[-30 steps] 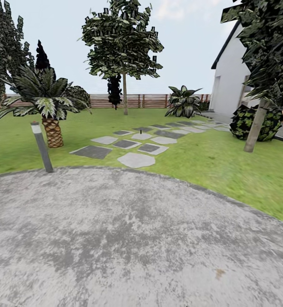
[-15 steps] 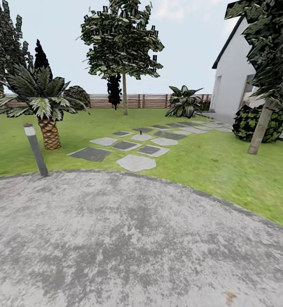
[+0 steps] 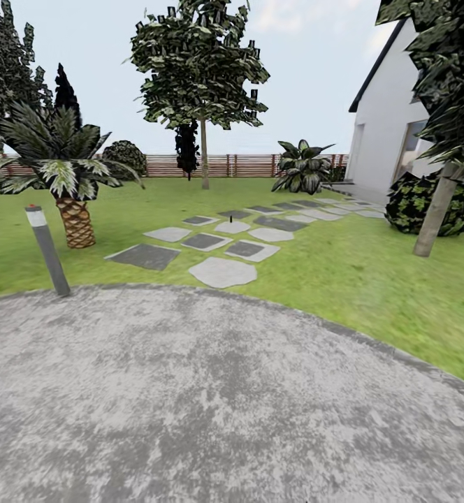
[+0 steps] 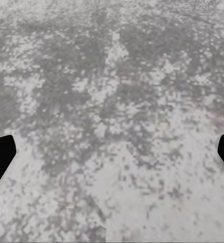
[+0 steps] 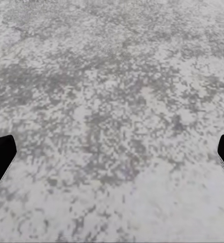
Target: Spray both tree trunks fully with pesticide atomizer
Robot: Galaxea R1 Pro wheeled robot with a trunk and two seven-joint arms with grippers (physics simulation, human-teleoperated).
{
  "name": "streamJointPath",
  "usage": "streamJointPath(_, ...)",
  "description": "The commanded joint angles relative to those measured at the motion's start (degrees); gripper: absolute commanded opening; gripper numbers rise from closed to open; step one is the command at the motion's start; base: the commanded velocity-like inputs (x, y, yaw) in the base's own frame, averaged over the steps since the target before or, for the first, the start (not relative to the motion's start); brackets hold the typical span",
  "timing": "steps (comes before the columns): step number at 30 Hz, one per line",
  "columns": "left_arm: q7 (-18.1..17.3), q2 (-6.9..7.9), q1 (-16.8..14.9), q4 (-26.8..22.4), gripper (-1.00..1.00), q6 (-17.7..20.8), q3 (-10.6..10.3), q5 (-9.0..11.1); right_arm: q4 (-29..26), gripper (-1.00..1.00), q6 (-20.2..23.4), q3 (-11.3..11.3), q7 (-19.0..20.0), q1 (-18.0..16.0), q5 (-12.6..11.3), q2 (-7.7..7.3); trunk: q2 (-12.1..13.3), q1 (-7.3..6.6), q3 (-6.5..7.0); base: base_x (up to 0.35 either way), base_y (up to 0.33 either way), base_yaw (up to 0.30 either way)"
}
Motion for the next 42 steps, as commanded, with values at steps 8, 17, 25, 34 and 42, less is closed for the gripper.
streamJointPath(8,-0.02,-0.01,-0.03,0.05,1.0,-0.19,0.21,-0.02,0.04,1.0,-0.18,-0.01,-0.02,-0.03,0.03,0.0,-0.02,0.02,-0.06,0.339,0.0,0.0)
streamJointPath(17,-0.02,-0.05,-0.04,0.09,1.0,-0.19,0.21,-0.02,0.04,1.0,-0.18,-0.01,-0.02,-0.03,0.03,0.0,-0.02,0.02,-0.06,0.338,0.0,0.0)
streamJointPath(25,-0.02,-0.09,-0.03,0.14,1.0,-0.19,0.21,-0.02,0.04,1.0,-0.18,-0.01,-0.02,-0.03,0.03,0.0,-0.02,0.02,-0.06,0.338,0.0,0.0)
streamJointPath(34,-0.02,-0.08,-0.03,0.13,1.0,-0.19,0.21,-0.02,0.04,1.0,-0.18,-0.01,-0.02,-0.03,0.03,0.0,-0.02,0.02,-0.06,0.339,0.0,0.0)
streamJointPath(42,-0.02,-0.09,-0.03,0.13,1.0,-0.19,0.21,-0.02,0.04,1.0,-0.18,-0.01,-0.02,-0.03,0.03,0.0,-0.02,0.02,-0.06,0.339,0.0,0.0)
